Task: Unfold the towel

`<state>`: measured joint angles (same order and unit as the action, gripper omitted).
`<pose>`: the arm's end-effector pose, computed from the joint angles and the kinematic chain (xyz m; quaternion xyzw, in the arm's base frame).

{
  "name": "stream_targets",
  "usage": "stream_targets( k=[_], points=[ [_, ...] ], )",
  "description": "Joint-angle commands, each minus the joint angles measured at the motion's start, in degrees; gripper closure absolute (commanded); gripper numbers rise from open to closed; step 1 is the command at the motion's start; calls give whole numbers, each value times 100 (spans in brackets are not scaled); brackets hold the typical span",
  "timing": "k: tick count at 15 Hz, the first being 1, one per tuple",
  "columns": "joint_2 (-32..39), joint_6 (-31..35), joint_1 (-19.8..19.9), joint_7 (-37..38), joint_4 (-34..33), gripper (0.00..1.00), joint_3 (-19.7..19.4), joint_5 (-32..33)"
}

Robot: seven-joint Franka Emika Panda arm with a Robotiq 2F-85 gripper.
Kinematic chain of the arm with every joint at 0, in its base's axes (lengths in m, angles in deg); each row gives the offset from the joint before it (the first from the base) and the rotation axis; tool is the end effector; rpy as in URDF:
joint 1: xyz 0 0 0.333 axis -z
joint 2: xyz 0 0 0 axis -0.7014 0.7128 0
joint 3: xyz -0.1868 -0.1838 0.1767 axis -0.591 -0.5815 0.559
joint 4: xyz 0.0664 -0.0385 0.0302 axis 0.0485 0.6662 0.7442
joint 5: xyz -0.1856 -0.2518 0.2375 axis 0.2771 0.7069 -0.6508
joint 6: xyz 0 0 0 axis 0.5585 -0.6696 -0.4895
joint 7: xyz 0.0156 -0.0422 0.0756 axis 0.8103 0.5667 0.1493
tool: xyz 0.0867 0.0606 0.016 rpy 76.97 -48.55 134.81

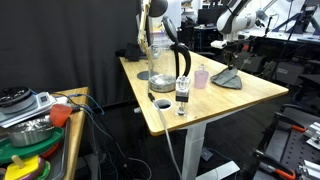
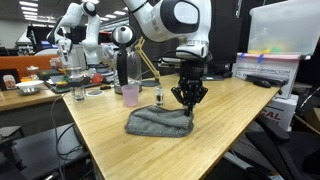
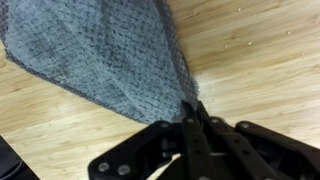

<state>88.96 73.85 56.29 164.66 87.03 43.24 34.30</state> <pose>0.5358 -0.3250 0.2136 0.4437 -0.8918 -0.0072 0.0884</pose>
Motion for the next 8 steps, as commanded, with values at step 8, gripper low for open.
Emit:
stream_targets(
  k=[8],
  points=[
    [-198, 29, -323, 775, 106, 99, -206, 688]
  ],
)
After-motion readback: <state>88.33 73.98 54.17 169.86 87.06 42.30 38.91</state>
